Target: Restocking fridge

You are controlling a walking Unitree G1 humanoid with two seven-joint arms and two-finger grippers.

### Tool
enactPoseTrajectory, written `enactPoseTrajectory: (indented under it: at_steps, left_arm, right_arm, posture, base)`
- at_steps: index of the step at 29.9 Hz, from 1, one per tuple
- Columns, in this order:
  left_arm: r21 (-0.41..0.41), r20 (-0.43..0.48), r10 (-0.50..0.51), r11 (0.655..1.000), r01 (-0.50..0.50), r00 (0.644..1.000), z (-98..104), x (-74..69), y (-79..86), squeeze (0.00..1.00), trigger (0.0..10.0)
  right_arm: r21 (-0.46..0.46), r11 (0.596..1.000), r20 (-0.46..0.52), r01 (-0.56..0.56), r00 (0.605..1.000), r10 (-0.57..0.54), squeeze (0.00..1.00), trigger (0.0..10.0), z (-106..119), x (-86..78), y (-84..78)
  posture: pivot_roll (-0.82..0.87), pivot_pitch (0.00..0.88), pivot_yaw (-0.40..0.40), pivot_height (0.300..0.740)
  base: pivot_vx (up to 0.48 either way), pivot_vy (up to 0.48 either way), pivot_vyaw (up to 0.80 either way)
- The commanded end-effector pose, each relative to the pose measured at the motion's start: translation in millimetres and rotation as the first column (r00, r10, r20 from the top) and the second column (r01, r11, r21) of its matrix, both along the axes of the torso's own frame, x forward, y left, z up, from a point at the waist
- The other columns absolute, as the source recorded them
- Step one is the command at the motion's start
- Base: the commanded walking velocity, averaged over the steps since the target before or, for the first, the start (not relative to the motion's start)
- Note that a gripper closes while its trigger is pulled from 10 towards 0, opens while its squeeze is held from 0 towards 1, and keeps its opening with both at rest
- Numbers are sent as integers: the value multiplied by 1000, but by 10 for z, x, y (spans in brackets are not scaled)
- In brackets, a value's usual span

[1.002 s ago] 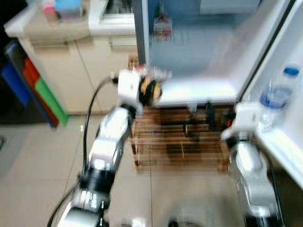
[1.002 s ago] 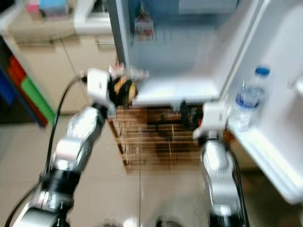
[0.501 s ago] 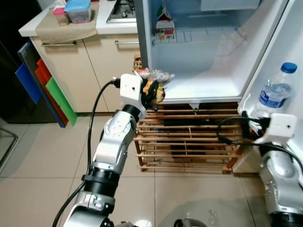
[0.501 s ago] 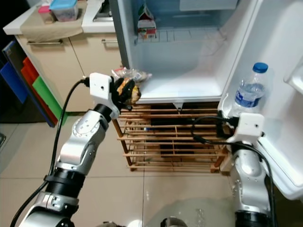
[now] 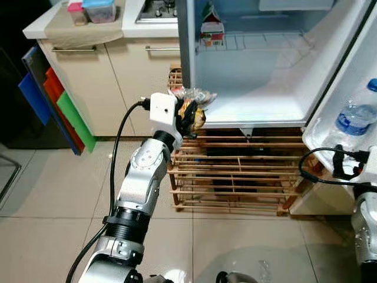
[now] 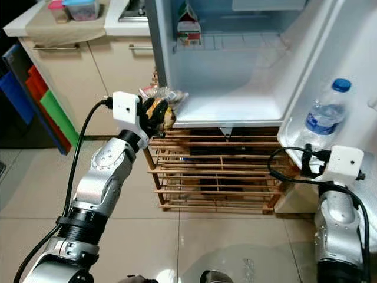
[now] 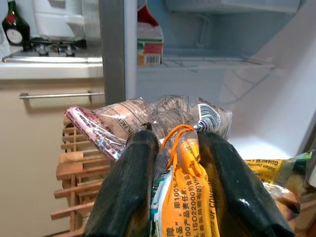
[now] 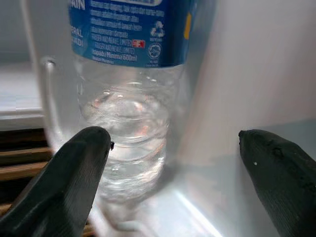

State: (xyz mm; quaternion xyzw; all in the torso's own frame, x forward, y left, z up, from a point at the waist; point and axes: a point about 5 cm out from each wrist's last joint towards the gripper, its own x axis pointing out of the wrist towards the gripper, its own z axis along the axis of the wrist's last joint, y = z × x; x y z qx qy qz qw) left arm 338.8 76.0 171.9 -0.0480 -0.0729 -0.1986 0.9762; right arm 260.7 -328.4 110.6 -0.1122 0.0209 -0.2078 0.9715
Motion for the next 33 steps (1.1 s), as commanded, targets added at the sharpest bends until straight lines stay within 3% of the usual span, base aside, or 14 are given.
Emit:
enactPoseTrajectory:
  at_steps: [1,5,8,10,11,12,15,18,20,27,33]
  left_arm:
    - [-8,21,9,1000,-9,1000,41,18,10,0,10000]
    - [-10,21,11,1000,-11,1000,41,22,7,0,10000]
    - [-11,21,13,1000,-12,1000,42,24,6,0,10000]
    - [-11,21,14,1000,-14,1000,36,26,10,0,10000]
    - [-11,21,14,1000,-14,1000,36,26,10,0,10000]
    - [-8,18,11,1000,-10,1000,26,23,6,0,10000]
    - [4,7,-2,1000,2,1000,-1,19,-8,0,10000]
    - [-53,-143,-103,994,96,984,-135,12,-98,0,10000]
    - [-50,-144,-113,993,107,983,-143,10,-112,0,10000]
    - [-32,-142,-125,992,121,982,-156,32,-149,0,10000]
    - [-28,-107,-111,994,108,988,-60,75,-169,0,10000]
  right_arm:
    - [-44,998,22,46,999,-45,0,10000,72,-21,-105]
    - [-101,994,44,41,998,-36,0,10000,142,-13,-119]
    - [-105,994,76,10,997,-2,0,10000,192,27,-14]
    - [-94,994,116,-53,991,64,0,10000,243,81,180]
    - [-94,994,116,-53,991,64,0,10000,243,81,180]
    - [-105,989,142,-103,983,117,0,10000,284,109,419]
    - [-101,981,176,-165,968,181,0,10000,332,97,718]
    - [-89,969,208,-229,948,243,0,10000,376,29,1018]
    - [-46,960,213,-277,936,280,0,10000,361,-8,1128]
    - [-4,956,184,-292,940,288,0,10000,317,-8,1106]
    - [12,944,136,-330,936,326,0,10000,270,-8,1182]
  posture:
    - [-242,51,59,740]
    - [-243,51,56,740]
    - [-244,53,55,740]
    - [-244,53,55,740]
    - [-244,53,55,740]
    - [-242,54,54,740]
    - [-240,55,51,740]
    - [-238,61,50,740]
    - [-243,63,50,740]
    - [-250,62,50,740]
    - [-251,64,45,740]
  base:
    - [0,0,0]
    - [0,0,0]
    - [0,0,0]
    - [0,0,0]
    - [0,0,0]
    - [0,0,0]
    - [0,0,0]
    - [0,0,0]
    - [0,0,0]
    - [0,0,0]
    - [0,0,-736]
